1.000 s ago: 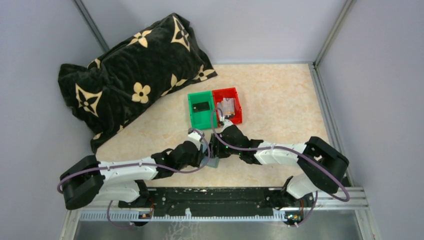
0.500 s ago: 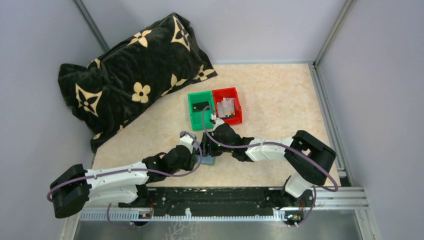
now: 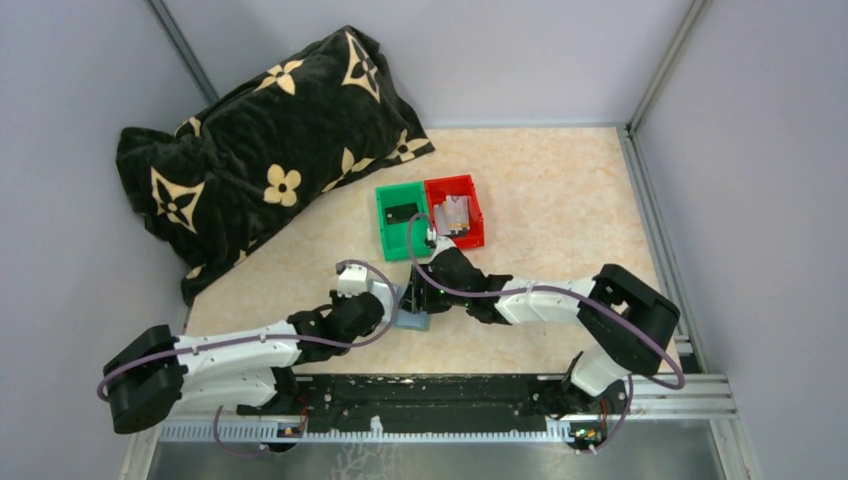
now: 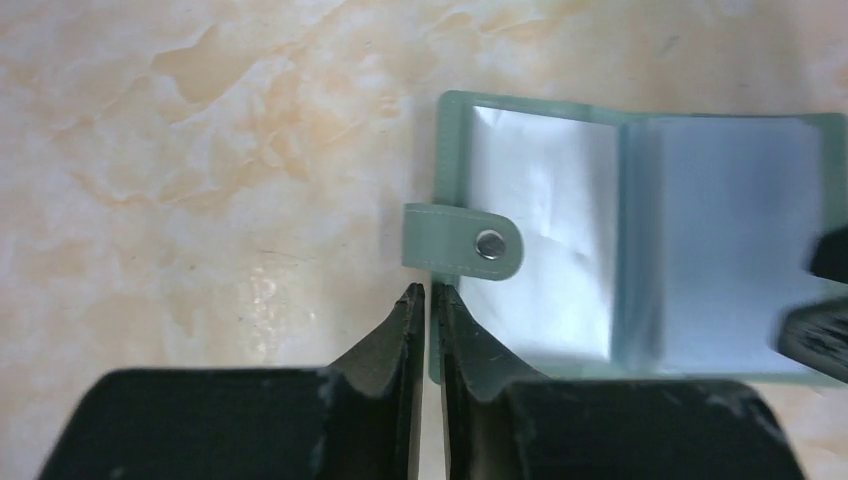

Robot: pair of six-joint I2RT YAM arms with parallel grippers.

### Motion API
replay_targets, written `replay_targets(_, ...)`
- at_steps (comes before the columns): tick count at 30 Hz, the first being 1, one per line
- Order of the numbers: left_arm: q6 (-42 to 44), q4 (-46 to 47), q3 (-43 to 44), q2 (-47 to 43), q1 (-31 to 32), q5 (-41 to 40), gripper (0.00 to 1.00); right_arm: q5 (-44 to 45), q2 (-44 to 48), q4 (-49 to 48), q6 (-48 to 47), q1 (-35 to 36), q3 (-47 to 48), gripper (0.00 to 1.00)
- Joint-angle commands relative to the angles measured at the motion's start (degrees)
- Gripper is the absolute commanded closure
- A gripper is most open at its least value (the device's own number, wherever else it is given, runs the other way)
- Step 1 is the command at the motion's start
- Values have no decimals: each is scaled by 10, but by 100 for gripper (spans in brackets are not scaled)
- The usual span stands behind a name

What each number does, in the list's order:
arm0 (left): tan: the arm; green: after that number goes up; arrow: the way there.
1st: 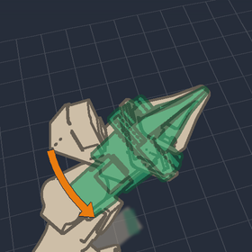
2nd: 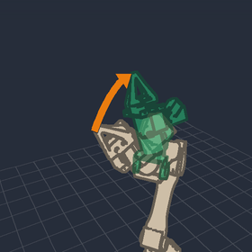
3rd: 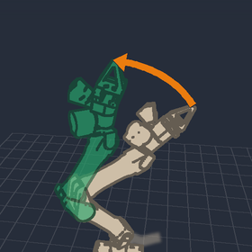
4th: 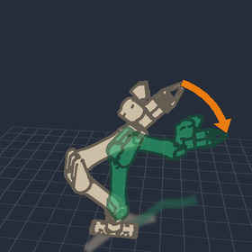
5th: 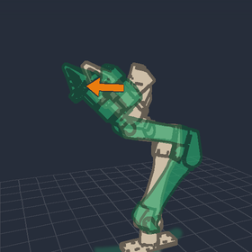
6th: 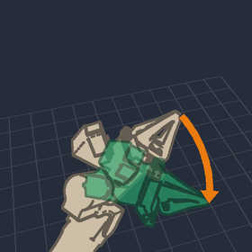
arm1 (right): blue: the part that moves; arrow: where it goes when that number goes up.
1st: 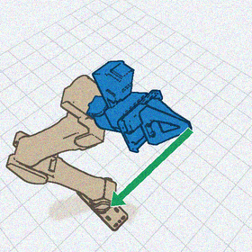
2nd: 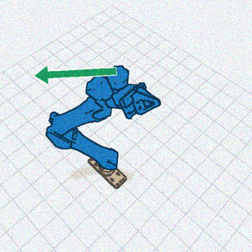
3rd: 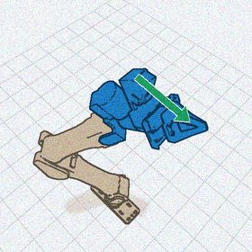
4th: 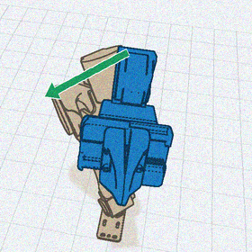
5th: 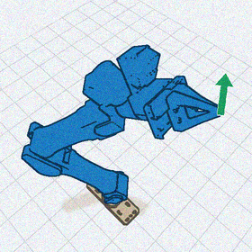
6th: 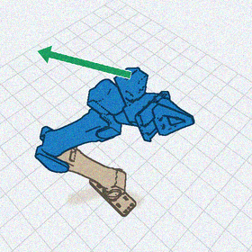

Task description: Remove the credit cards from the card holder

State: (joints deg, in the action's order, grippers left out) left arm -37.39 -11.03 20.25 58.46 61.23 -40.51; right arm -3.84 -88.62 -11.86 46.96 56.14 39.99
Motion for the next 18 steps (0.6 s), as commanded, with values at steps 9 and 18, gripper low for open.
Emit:
replay_targets(9,-18,35,54,150,-8,19,100,50,68,62,-27,-1,-8,47)
replay_targets(18,-55,48,29,128,-7,81,100,77,93,97,-12,-4,-35,46)
